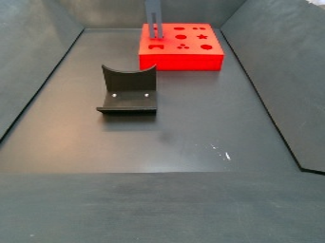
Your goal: Insert the double-square object.
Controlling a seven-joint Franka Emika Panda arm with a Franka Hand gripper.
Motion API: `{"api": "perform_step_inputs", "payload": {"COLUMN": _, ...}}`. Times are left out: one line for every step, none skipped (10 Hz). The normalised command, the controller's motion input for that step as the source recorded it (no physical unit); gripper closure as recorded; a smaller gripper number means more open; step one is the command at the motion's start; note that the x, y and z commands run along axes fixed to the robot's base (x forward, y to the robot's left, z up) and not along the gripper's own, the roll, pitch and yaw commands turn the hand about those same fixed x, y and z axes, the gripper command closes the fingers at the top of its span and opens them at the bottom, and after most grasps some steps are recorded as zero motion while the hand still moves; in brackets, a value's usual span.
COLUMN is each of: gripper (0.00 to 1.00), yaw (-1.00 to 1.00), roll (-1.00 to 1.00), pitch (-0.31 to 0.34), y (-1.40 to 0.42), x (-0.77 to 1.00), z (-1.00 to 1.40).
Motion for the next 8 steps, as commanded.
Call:
{"api": "perform_step_inputs", "payload": {"gripper": 1.00, "yaw": 0.00, "roll": -0.19, "pitch": -0.226, "y": 0.09, "x": -0.02, "z": -0.43}}
{"api": "perform_step_inputs", "payload": {"gripper": 1.00, "yaw": 0.00, "roll": -0.19, "pitch": -0.274, "y": 0.08, "x": -0.04, "z": -0.52}}
{"api": "perform_step_inputs", "payload": {"gripper": 1.00, "yaw": 0.00, "roll": -0.09, "pitch": -0.237, "y": 0.00, "x": -0.04, "z": -0.55}}
{"api": "perform_step_inputs", "payload": {"gripper": 1.00, "yaw": 0.00, "roll": 0.00, "pitch": -0.193, "y": 0.00, "x": -0.02, "z": -0.51}}
{"api": "perform_step_inputs", "payload": {"gripper": 1.00, "yaw": 0.00, "roll": 0.11, "pitch": -0.073, "y": 0.00, "x": 0.00, "z": -0.48}}
{"api": "perform_step_inputs", "payload": {"gripper": 1.00, "yaw": 0.00, "roll": 0.09, "pitch": -0.020, "y": 0.00, "x": 0.00, "z": -0.27}}
{"api": "perform_step_inputs", "payload": {"gripper": 1.00, "yaw": 0.00, "roll": 0.08, "pitch": 0.000, "y": 0.00, "x": 0.00, "z": -0.17}}
{"api": "perform_step_inputs", "payload": {"gripper": 1.00, "yaw": 0.00, "roll": 0.00, "pitch": 0.000, "y": 0.00, "x": 0.00, "z": 0.00}}
